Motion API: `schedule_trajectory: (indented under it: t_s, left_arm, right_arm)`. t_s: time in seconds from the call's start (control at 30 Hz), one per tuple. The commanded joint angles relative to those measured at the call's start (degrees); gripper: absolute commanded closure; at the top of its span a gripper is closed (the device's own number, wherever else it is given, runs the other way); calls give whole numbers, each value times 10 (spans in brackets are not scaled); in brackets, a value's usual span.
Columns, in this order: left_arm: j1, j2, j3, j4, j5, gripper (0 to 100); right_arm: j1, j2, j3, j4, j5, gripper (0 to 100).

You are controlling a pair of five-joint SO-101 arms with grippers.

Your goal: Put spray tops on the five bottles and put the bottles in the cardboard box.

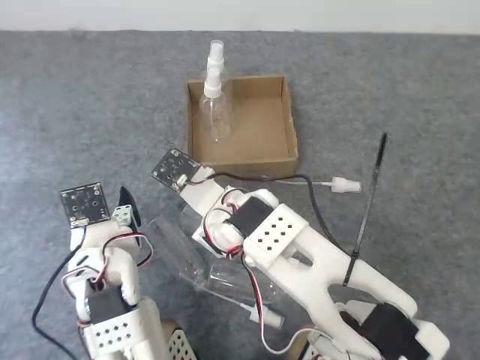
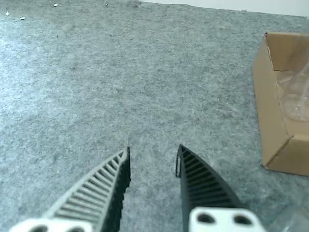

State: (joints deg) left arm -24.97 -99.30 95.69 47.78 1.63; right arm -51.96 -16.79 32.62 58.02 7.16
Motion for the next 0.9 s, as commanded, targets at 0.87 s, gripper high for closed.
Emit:
schedule_trajectory:
  t_s: [0.87]
  left_arm:
    - [-4,-8,-6,-18,-5,851]
  right_arm:
    - [-17,84,34,-182,-5,986]
